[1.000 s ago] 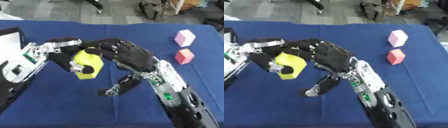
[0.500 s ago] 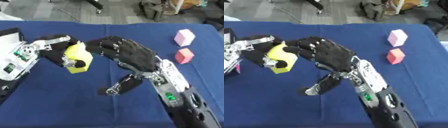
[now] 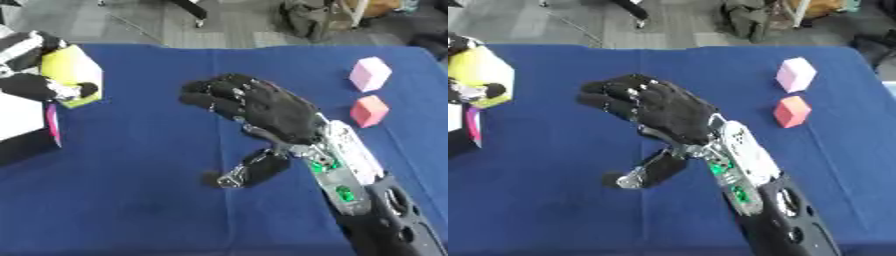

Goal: Pick up the objects with one hand, pass them to the other hand, and then place them into the box on the other side of the table.

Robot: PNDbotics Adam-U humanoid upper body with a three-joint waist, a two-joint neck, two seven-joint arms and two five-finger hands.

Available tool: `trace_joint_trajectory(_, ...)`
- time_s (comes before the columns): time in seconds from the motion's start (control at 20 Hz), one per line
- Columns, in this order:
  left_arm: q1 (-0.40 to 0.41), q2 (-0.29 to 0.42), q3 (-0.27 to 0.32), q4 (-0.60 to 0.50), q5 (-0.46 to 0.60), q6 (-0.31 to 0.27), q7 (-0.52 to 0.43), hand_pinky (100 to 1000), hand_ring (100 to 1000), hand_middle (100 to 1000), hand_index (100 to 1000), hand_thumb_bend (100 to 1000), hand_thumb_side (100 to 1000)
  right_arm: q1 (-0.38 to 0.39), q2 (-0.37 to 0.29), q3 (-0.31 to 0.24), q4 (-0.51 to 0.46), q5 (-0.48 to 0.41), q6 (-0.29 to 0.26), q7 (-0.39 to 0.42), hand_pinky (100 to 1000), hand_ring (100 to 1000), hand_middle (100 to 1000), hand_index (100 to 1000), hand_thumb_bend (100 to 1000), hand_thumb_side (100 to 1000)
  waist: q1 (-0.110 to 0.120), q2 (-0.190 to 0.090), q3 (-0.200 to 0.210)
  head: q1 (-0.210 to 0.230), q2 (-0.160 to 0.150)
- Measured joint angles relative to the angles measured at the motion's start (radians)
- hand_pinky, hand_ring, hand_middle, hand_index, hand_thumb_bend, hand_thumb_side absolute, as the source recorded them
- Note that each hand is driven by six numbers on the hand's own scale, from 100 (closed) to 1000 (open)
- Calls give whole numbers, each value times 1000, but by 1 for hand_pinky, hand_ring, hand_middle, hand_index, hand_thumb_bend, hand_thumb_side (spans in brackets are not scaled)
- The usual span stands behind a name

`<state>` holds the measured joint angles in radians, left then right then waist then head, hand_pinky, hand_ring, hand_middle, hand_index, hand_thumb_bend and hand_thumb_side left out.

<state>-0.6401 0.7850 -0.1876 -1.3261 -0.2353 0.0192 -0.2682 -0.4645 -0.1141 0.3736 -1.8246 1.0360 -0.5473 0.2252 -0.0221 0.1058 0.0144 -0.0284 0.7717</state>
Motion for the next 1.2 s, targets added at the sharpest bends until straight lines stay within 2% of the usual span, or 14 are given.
trace_joint_trajectory(0.35, -2, 11, 116, 240, -236, 77, 179, 714, 591, 206, 449, 480, 191, 18, -16, -3, 0, -16, 7, 7, 838, 865, 894, 963, 474, 567, 5, -13, -1, 163, -12)
trace_joint_trajectory(0.5, -36, -11, 142, 336, -324, 97, 235, 717, 606, 246, 488, 561, 246, 26, -18, -3, 1, -22, 7, 9, 837, 863, 893, 963, 476, 580, 5, -20, -2, 204, -20)
trace_joint_trajectory(0.6, -65, -32, 158, 409, -382, 112, 267, 719, 615, 277, 513, 627, 300, 28, -20, -3, 1, -28, 7, 9, 837, 863, 893, 963, 459, 579, 4, -23, -2, 212, -27)
trace_joint_trajectory(0.75, -101, -72, 179, 520, -466, 130, 311, 761, 702, 481, 663, 853, 496, 35, -21, -3, 1, -37, 6, 13, 837, 863, 892, 963, 451, 584, -2, -28, -9, 211, -28)
trace_joint_trajectory(0.85, -117, -95, 192, 582, -515, 138, 333, 803, 782, 649, 769, 978, 584, 40, -21, -2, 1, -41, 5, 15, 837, 862, 890, 964, 447, 586, -4, -31, -14, 204, -28)
trace_joint_trajectory(0.9, -123, -105, 196, 607, -539, 141, 340, 837, 830, 753, 828, 1000, 605, 42, -21, -2, 1, -44, 6, 16, 837, 862, 890, 963, 446, 586, -4, -31, -15, 200, -28)
trace_joint_trajectory(0.95, -125, -113, 199, 628, -561, 144, 344, 857, 861, 802, 854, 1000, 631, 43, -21, -2, 1, -46, 6, 17, 836, 861, 888, 963, 444, 586, -4, -31, -15, 196, -28)
trace_joint_trajectory(1.05, -127, -121, 203, 656, -600, 147, 340, 876, 892, 859, 887, 1000, 680, 43, -21, -2, 1, -47, 6, 17, 835, 859, 887, 963, 442, 586, -4, -31, -17, 190, -28)
trace_joint_trajectory(1.2, -126, -124, 220, 655, -620, 145, 332, 876, 891, 856, 889, 1000, 688, 43, -22, -3, 1, -51, 7, 17, 832, 853, 878, 959, 442, 580, -4, -31, -19, 180, -28)
